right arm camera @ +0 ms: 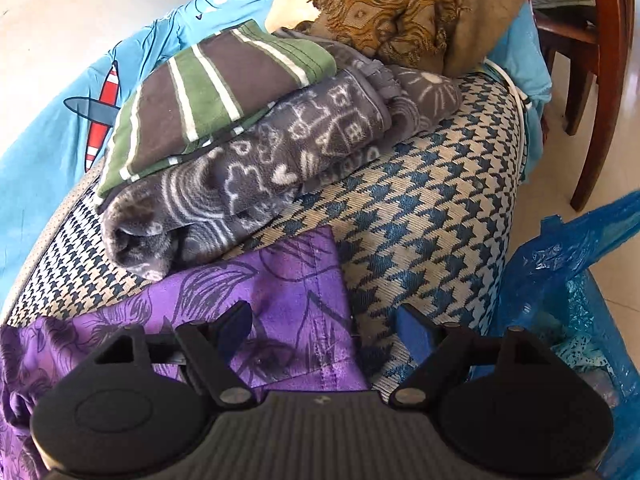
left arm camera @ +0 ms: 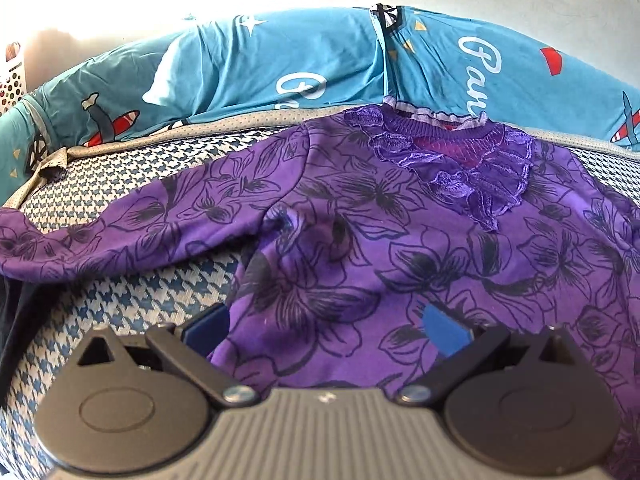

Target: Fold clothes

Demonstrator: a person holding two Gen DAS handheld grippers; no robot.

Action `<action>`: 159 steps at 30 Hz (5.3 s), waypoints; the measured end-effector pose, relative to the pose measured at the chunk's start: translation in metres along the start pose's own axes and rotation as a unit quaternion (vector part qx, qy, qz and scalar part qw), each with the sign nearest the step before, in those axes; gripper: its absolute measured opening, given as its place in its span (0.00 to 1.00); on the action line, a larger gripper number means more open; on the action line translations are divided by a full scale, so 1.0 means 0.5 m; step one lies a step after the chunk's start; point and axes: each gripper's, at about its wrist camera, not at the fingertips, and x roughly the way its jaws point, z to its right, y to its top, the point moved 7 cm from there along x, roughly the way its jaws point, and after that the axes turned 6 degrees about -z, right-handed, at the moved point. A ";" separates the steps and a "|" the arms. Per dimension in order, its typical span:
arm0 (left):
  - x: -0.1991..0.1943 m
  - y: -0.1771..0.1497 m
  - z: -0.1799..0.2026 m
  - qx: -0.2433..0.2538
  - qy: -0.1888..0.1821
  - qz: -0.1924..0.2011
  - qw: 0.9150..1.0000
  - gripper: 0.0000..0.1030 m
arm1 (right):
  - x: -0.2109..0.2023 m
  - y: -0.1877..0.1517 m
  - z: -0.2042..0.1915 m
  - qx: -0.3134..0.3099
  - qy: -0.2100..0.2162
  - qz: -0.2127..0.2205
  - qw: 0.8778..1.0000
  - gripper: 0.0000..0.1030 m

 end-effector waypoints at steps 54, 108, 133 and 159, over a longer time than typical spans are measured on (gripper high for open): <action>-0.053 -0.234 0.006 -0.007 -0.003 -0.031 0.999 1.00 | -0.207 -0.469 -0.756 -0.369 0.400 -0.008 0.839 0.09; -0.039 -0.219 0.003 -0.033 -0.013 -0.020 0.999 1.00 | -0.144 -0.512 -0.676 -0.593 0.267 0.092 0.754 0.03; -0.043 -0.101 0.011 -0.014 -0.006 0.015 1.000 1.00 | -0.246 -0.563 -0.853 -0.544 0.449 0.046 0.707 0.06; 0.069 0.109 0.087 0.055 -0.023 0.043 0.997 1.00 | -0.144 -0.287 -0.634 -0.483 0.285 0.094 0.822 0.30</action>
